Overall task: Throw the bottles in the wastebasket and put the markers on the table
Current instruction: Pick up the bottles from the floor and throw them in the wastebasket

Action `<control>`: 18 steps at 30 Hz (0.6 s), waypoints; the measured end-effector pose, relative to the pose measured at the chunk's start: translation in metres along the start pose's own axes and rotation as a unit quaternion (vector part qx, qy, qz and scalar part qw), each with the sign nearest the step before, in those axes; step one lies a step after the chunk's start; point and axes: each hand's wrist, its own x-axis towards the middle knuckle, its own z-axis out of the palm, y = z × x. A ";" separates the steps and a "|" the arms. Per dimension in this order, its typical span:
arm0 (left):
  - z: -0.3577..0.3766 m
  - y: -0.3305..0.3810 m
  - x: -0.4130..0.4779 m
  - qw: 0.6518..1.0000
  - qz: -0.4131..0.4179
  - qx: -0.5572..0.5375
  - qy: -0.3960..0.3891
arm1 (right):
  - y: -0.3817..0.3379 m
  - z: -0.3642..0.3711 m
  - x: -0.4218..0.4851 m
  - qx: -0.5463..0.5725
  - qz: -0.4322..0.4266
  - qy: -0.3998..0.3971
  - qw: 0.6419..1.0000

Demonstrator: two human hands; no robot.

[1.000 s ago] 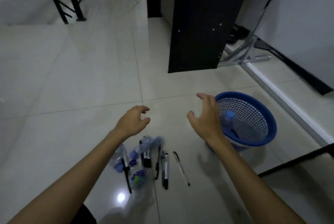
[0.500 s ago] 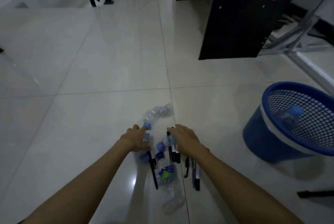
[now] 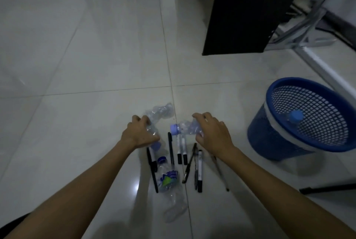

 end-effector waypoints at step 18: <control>-0.006 0.277 -0.032 0.927 0.306 -0.186 0.112 | 0.142 -0.188 -0.072 0.190 0.274 0.285 0.899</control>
